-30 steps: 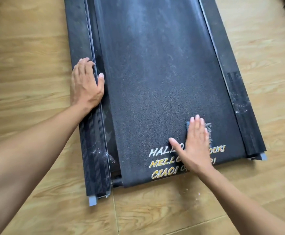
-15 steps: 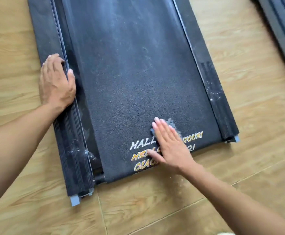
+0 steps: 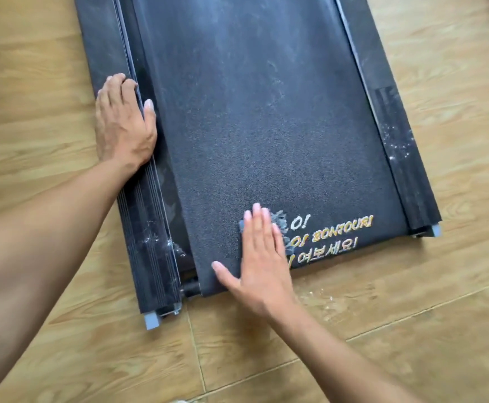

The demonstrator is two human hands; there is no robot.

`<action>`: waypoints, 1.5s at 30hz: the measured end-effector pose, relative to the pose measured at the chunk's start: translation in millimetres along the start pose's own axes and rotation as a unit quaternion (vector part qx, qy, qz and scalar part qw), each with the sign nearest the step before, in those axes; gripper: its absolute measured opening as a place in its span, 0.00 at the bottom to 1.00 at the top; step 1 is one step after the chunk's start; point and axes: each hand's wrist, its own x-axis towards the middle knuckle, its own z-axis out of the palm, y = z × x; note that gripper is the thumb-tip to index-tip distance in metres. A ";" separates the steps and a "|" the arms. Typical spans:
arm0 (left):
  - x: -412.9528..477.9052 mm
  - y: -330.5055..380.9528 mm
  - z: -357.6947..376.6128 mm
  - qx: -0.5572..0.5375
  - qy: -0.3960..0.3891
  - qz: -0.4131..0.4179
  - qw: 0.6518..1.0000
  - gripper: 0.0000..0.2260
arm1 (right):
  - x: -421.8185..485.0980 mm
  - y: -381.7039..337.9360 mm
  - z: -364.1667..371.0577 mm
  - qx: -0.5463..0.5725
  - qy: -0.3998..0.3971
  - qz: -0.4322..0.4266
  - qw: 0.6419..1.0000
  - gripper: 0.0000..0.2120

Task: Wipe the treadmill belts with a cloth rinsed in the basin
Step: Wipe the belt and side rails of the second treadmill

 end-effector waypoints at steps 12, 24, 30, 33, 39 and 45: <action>-3.4 -1.5 -0.6 -0.036 0.022 0.016 0.999 0.21 | -41.4 39.0 26.6 -0.118 0.070 -0.190 0.972 0.40; -0.7 1.1 2.5 -0.023 0.016 0.014 1.000 0.21 | -24.5 244.1 -20.3 0.060 0.163 0.160 0.972 0.38; -1.2 1.3 3.1 0.021 0.008 0.019 1.000 0.23 | 5.4 86.8 -3.3 0.153 0.196 0.287 0.925 0.48; -0.6 0.2 0.6 0.028 0.000 0.004 1.000 0.24 | -8.6 -16.7 13.2 0.139 0.095 0.088 0.982 0.47; 0.5 -5.2 5.5 0.002 -0.012 -0.015 1.000 0.24 | -10.2 -64.0 23.6 0.128 -0.011 -0.081 0.988 0.36; 4.5 -4.2 2.0 0.015 0.018 -0.013 1.000 0.18 | 107.2 -22.3 -25.1 0.045 0.008 -0.116 0.992 0.40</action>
